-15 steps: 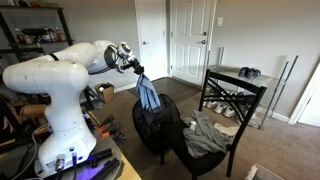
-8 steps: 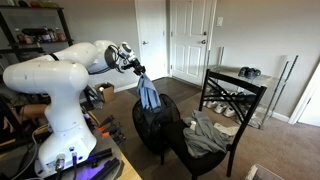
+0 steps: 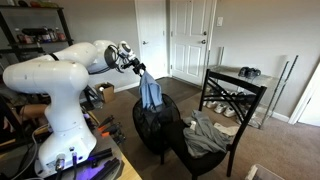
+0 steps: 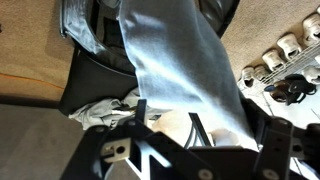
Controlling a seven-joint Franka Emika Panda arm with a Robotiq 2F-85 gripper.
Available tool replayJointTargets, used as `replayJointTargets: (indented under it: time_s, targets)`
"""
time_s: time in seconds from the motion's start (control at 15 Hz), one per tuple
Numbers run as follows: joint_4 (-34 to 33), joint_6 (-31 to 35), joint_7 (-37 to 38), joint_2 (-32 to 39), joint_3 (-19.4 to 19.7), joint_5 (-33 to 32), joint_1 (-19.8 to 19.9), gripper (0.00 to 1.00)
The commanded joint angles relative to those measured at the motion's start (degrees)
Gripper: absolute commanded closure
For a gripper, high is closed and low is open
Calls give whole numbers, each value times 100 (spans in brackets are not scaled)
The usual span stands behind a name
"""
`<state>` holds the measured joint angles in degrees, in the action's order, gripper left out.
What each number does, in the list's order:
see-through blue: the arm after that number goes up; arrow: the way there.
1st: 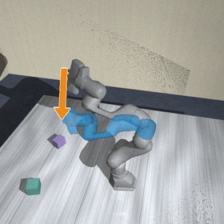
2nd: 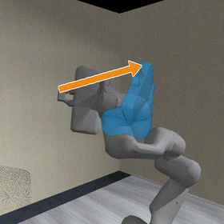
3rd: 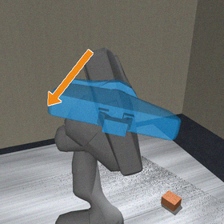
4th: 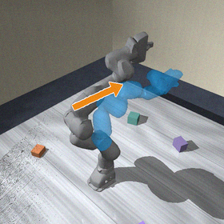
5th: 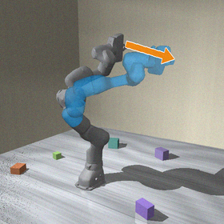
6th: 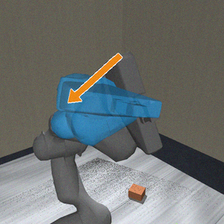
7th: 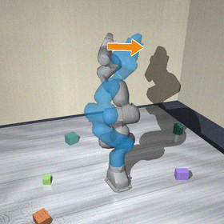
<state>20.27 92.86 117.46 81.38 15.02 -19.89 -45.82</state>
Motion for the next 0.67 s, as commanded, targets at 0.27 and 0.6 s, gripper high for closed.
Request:
replayJointTargets:
  time_s: [0.27,0.6]
  targets:
    - [0,818,491,49,21,-28,9,0]
    - [5,1179,390,79,10,-10,2,0]
